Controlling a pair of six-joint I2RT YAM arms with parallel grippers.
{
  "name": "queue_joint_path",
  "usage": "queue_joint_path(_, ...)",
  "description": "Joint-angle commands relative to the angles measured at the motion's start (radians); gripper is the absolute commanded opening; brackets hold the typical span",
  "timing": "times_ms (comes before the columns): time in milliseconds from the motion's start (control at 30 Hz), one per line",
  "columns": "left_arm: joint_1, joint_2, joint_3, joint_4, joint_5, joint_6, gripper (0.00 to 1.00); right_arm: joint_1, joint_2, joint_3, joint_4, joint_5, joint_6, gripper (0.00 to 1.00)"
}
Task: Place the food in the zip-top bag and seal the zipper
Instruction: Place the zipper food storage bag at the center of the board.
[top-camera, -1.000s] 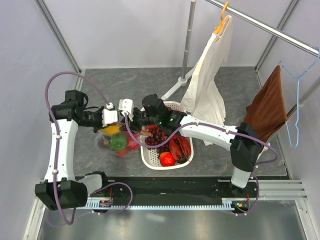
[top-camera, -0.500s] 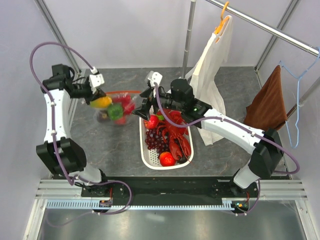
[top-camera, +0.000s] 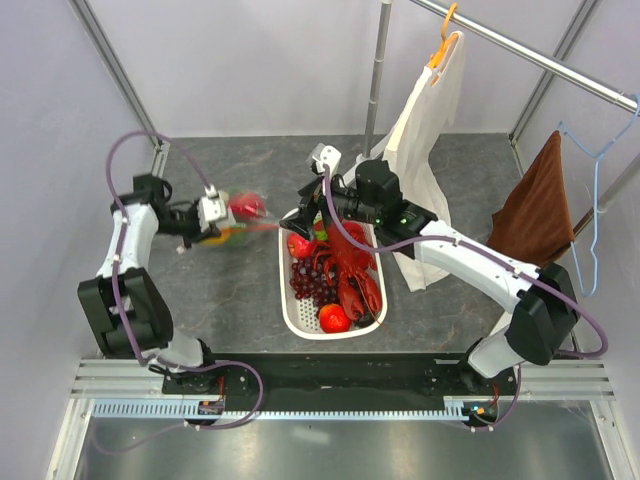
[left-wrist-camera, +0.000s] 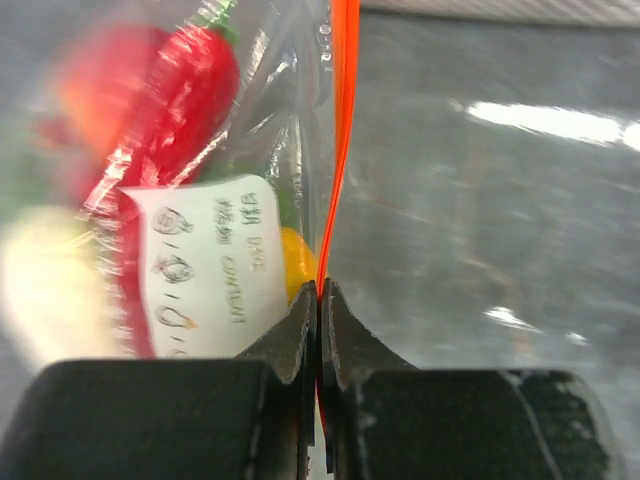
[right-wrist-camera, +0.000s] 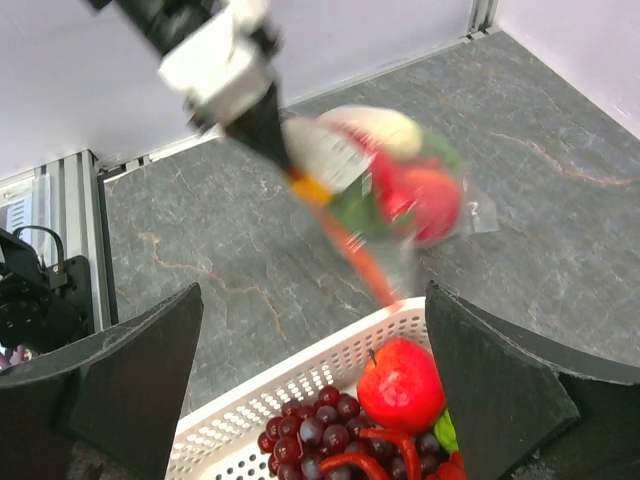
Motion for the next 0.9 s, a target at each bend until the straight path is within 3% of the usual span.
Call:
queue_joint_path(0,0.010,-0.167,-0.182,-0.011,-0.051,0.187,0.02,-0.010,-0.080,-0.029,-0.005,0.008,-0.018,0.98)
queue_joint_path(267,0.019,-0.353,-0.381,-0.188,-0.113,0.354,0.05,-0.021,-0.166,-0.116,-0.083,0.040,-0.085,0.98)
queue_joint_path(500,0.030,-0.408,-0.505,-0.159,-0.278,0.417,0.04,-0.031,-0.234,-0.154,-0.149,0.057,-0.136,0.98)
queue_joint_path(733,0.104,-0.304,-0.389,-0.091,-0.286,0.386,0.04,-0.039,-0.266,-0.181,-0.160,0.057,-0.133,0.98)
queue_joint_path(833,0.117,-0.281,-0.319,-0.134,-0.269,0.395,0.07,-0.041,-0.272,-0.182,-0.166,0.060,-0.133,0.98)
queue_joint_path(867,0.122,-0.287,-0.306,-0.145,-0.259,0.400,0.14,-0.042,-0.275,-0.182,-0.169,0.062,-0.134,0.98)
